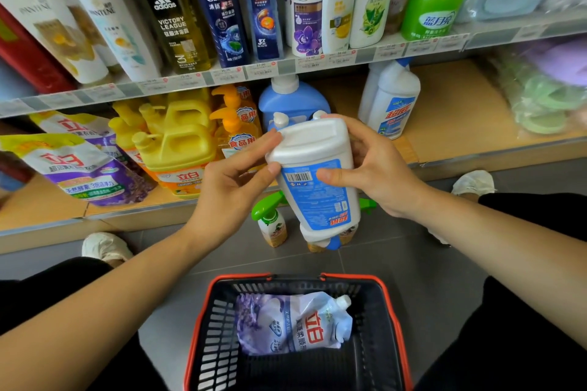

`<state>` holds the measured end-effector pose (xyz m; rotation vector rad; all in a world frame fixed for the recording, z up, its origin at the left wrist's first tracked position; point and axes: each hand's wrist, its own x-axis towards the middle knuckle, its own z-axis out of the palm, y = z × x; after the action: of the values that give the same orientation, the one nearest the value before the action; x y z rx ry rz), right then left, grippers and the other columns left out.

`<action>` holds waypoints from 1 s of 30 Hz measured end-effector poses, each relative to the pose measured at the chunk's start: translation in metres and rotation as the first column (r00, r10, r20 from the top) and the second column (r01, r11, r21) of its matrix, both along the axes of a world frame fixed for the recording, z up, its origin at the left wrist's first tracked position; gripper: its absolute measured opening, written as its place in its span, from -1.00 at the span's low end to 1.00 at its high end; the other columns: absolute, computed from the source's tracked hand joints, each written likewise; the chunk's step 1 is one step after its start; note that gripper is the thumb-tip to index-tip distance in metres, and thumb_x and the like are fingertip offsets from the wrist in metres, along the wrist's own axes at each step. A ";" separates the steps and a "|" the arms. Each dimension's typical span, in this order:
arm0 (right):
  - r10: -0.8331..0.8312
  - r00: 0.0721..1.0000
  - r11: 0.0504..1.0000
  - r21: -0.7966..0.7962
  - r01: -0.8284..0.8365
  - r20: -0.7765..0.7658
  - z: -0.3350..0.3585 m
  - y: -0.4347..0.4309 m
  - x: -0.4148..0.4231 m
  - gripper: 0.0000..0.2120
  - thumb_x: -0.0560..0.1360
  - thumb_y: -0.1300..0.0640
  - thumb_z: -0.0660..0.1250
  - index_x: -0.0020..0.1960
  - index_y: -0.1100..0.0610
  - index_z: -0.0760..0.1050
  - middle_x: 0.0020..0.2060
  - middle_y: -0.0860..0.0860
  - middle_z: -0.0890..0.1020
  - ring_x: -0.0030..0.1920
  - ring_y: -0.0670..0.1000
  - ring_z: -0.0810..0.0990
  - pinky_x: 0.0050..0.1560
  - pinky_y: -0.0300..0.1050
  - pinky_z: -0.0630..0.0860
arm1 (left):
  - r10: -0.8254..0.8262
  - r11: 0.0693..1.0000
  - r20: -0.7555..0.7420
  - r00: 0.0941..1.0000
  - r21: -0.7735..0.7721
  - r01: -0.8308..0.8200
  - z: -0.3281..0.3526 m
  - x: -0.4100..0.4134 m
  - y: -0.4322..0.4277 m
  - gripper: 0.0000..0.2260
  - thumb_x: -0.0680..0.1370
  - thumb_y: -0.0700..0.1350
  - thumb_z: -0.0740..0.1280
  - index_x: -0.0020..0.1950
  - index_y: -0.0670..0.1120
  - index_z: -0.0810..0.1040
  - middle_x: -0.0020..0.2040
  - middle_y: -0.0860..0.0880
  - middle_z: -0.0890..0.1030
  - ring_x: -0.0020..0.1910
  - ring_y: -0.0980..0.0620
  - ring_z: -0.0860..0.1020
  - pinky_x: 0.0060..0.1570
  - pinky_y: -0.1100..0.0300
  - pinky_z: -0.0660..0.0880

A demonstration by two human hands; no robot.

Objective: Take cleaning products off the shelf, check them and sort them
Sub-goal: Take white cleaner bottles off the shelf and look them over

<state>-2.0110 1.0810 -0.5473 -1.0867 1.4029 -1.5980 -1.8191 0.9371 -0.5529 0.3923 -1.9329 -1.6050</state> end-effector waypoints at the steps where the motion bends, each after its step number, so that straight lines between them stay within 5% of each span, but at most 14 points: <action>1: 0.001 1.000 1.000 0.009 -0.001 0.013 -0.001 0.000 -0.001 -0.32 0.40 0.20 0.54 0.45 0.00 0.37 0.21 -0.01 0.64 0.22 0.06 0.64 0.06 -0.04 0.64 | 0.035 0.999 -0.013 0.999 -0.033 -0.035 -0.004 0.000 0.000 -0.55 0.56 -0.26 0.39 0.45 -0.15 0.46 0.39 -0.12 0.57 0.38 -0.05 0.55 0.24 0.09 0.58; 5: -0.011 0.999 1.000 0.030 0.010 0.052 -0.005 0.003 -0.006 -0.24 0.39 0.16 0.54 0.51 -0.01 0.30 0.21 -0.03 0.64 0.23 0.06 0.64 0.05 -0.01 0.65 | 0.095 0.989 -0.012 0.995 -0.111 -0.096 -0.018 0.000 -0.003 -0.58 0.52 -0.30 0.47 0.38 -0.17 0.56 0.20 -0.07 0.70 0.15 -0.02 0.69 0.07 0.15 0.65; 10: -0.078 0.991 0.997 0.002 0.079 0.109 -0.004 0.008 -0.013 -0.32 0.38 0.16 0.53 0.44 -0.03 0.36 0.18 -0.01 0.66 0.22 0.08 0.64 0.05 -0.02 0.64 | 0.100 0.990 0.132 0.986 -0.114 -0.085 -0.038 -0.005 -0.002 -0.79 0.44 -0.13 0.56 -0.01 0.16 0.72 -0.10 0.13 0.75 -0.12 0.14 0.72 -0.11 0.35 0.59; 12: -0.115 0.985 0.993 0.000 0.116 0.126 -0.001 0.009 -0.017 -0.35 0.38 0.14 0.54 0.41 0.03 0.38 0.15 0.03 0.66 0.20 0.11 0.65 0.06 0.03 0.64 | -0.038 0.995 0.289 0.957 -0.079 0.063 -0.051 -0.009 -0.002 -0.74 0.42 -0.11 0.57 0.09 0.08 0.70 -0.03 0.13 0.75 -0.04 0.16 0.71 -0.06 0.34 0.58; 15: -0.162 0.975 0.986 -0.010 0.166 0.152 0.003 0.010 -0.021 -0.45 0.38 0.14 0.53 0.32 0.06 0.43 0.10 0.05 0.68 0.17 0.12 0.66 0.04 0.01 0.65 | -0.175 0.981 0.493 0.852 0.011 0.195 -0.069 -0.018 0.001 -0.58 0.44 -0.04 0.56 0.27 -0.02 0.62 0.12 0.08 0.71 0.08 0.11 0.67 0.06 0.05 0.63; 17: -0.189 0.966 0.981 -0.011 0.194 0.176 0.006 0.011 -0.023 -0.48 0.39 0.15 0.51 0.30 0.09 0.43 0.09 0.07 0.68 0.16 0.11 0.67 0.00 -0.01 0.65 | -0.276 0.960 0.547 0.790 0.116 0.256 -0.078 -0.020 0.004 -0.58 0.47 -0.04 0.54 0.31 -0.03 0.59 0.13 0.09 0.70 0.01 0.15 0.66 -0.05 0.05 0.63; 21: -0.251 0.947 0.967 0.017 0.252 0.202 0.005 0.013 -0.032 -0.46 0.43 0.17 0.49 0.35 0.18 0.38 0.19 0.14 0.62 0.19 0.11 0.65 0.04 0.09 0.64 | -0.412 0.906 0.487 0.770 0.308 0.290 -0.087 -0.024 0.011 -0.62 0.55 -0.17 0.47 0.36 -0.12 0.55 0.18 0.00 0.69 -0.06 0.20 0.63 -0.08 0.30 0.53; 27: -0.319 0.934 0.948 0.038 0.317 0.161 0.000 0.024 -0.058 -0.35 0.38 0.16 0.56 0.38 -0.13 0.40 0.17 0.00 0.61 0.22 0.08 0.62 0.04 0.01 0.64 | -0.364 0.905 0.407 0.837 0.366 0.216 -0.087 -0.028 0.007 -0.55 0.47 -0.08 0.54 0.33 -0.12 0.57 0.15 -0.29 0.66 -0.01 -0.22 0.54 -0.02 -0.16 0.44; 30: -0.322 0.942 0.942 0.136 0.308 0.093 -0.012 0.035 -0.081 -0.28 0.27 0.12 0.59 0.39 0.06 0.45 0.20 0.18 0.61 0.16 0.11 0.64 -0.05 -0.04 0.63 | -0.239 0.945 0.381 0.893 0.302 0.124 -0.080 -0.024 -0.010 -0.48 0.40 -0.12 0.56 0.33 -0.18 0.56 0.17 -0.15 0.70 0.17 -0.17 0.64 0.08 0.07 0.60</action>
<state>-2.0917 1.1162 -0.5592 -0.7136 1.6343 -1.7423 -1.8432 0.9272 -0.6329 0.7316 -2.1076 -2.0557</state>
